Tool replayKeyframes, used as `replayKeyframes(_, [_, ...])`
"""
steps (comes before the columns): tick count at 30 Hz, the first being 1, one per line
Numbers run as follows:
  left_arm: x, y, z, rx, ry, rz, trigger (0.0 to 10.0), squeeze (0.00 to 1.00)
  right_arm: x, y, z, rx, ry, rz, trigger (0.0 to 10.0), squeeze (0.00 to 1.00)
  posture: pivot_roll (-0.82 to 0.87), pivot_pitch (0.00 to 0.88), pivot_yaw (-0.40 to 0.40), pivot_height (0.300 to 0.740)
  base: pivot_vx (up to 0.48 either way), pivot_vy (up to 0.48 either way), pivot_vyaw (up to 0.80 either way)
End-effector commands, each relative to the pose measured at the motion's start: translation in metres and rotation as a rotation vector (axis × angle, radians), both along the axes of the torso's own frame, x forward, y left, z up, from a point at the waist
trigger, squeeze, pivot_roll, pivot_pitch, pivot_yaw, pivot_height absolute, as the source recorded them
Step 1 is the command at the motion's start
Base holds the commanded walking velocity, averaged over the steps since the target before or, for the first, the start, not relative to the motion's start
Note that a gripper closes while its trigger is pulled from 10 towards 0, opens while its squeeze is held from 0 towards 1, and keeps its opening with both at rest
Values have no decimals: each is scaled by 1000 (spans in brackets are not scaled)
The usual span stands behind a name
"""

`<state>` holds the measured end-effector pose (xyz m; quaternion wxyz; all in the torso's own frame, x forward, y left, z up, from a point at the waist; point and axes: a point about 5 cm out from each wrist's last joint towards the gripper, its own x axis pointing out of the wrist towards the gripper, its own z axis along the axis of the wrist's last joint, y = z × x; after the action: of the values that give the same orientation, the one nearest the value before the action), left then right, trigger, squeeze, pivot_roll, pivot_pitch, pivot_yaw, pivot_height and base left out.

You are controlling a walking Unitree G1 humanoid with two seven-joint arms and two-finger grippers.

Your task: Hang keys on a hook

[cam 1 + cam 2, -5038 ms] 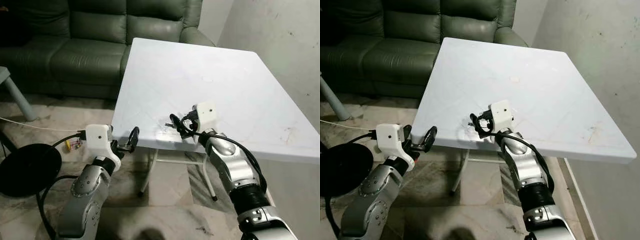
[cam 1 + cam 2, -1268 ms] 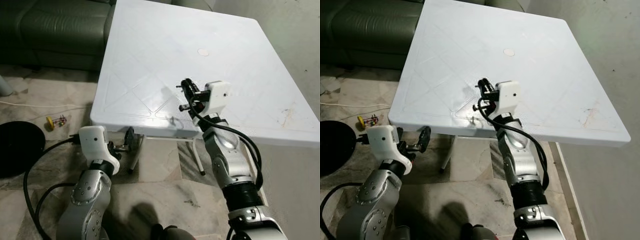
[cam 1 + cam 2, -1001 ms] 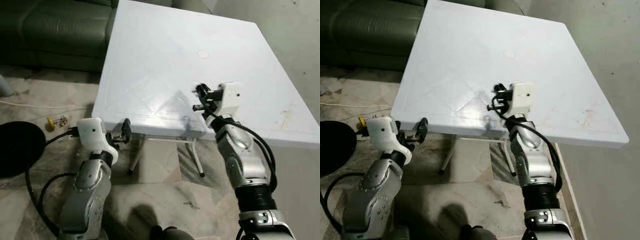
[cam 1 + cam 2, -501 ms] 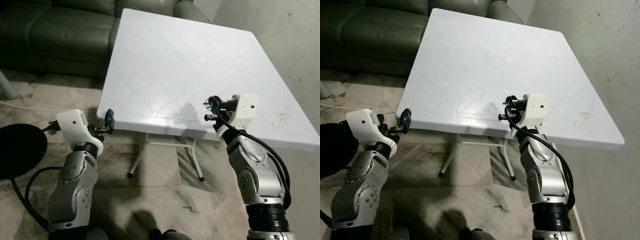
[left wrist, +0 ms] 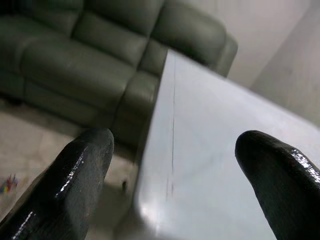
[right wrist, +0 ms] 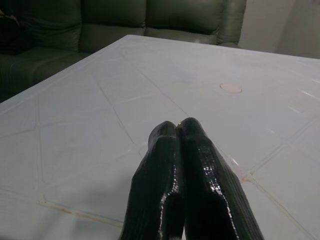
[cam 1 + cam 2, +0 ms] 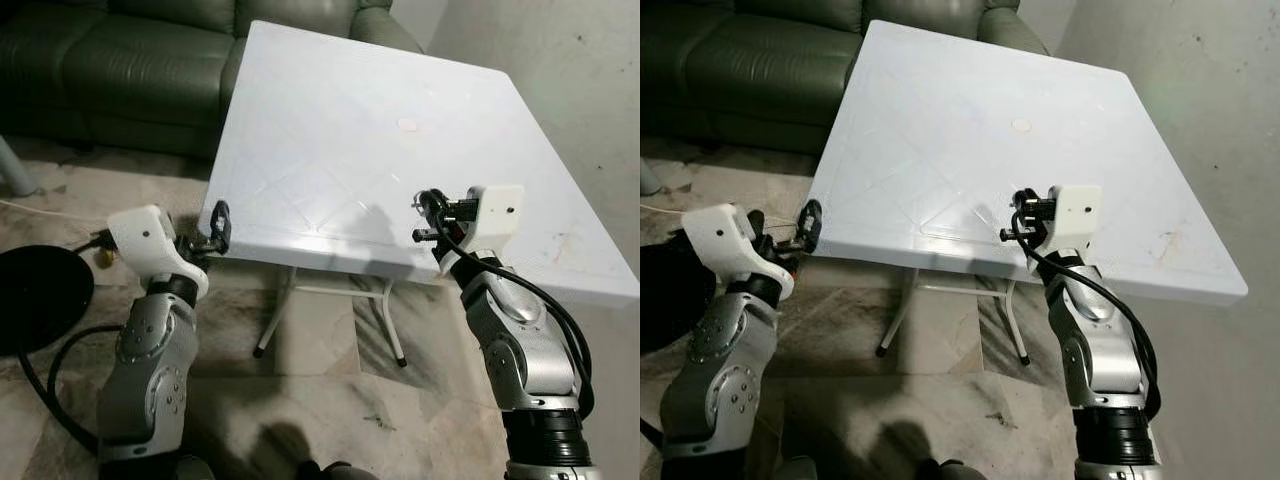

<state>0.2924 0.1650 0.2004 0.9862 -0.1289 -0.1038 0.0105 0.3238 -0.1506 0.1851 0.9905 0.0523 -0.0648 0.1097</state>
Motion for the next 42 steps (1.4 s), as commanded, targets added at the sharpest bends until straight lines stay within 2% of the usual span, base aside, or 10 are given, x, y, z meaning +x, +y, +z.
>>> replayKeyframes(1, [0, -3, 9, 1, -44, -17, 10000, 0, -1, -6, 6, -11, -33, -35, 10000, 0, 54, 107, -194, 740, 0, 0, 0])
replayKeyframes(6, [5, -1, -2, 47, -50, -30, 10000, 0, -1, -7, 6, -19, -46, -38, 10000, 0, 49, 97, -188, 740, 0, 0, 0])
replayKeyframes(10, [10, 0, -11, 136, -34, -35, 10000, 0, -1, -7, 2, -35, -49, -39, 10000, 0, 37, 91, -174, 740, 0, 0, 0])
replayKeyframes(18, [20, 10, -22, 17, 7, -37, 10000, 0, 3, -14, -10, -61, -44, -61, 10000, 0, 28, 76, -160, 740, 0, 0, 0])
replayKeyframes(19, [22, 13, -29, 6, 19, -35, 10000, 0, 5, -16, -13, -62, -46, -66, 10000, 0, 22, 70, -154, 740, 0, 0, 0])
replayKeyframes(22, [22, 14, -35, 5, 36, -36, 10000, 0, 7, -16, -15, -67, -46, -70, 10000, 0, 19, 66, -151, 740, 0, 0, 0])
replayKeyframes(23, [22, 14, -36, 48, 36, -38, 10000, 0, 8, -16, -16, -71, -49, -72, 10000, 0, 17, 55, -148, 740, 0, 0, 0])
replayKeyframes(27, [22, 15, -37, 61, 35, -33, 10000, 0, 9, -15, -17, -67, -56, -76, 10000, 0, 18, 38, -145, 740, 0, 0, 0])
replayKeyframes(35, [16, 15, -40, 39, 18, -37, 10000, 0, 1, -10, -26, -25, -64, -78, 10000, 0, 26, 0, -143, 740, 0, 0, 0])
replayKeyframes(42, [18, 12, -39, 63, 5, -63, 10000, 0, 3, -10, -25, -25, -82, -83, 10000, 0, 26, 0, -141, 740, 0, 0, 0])
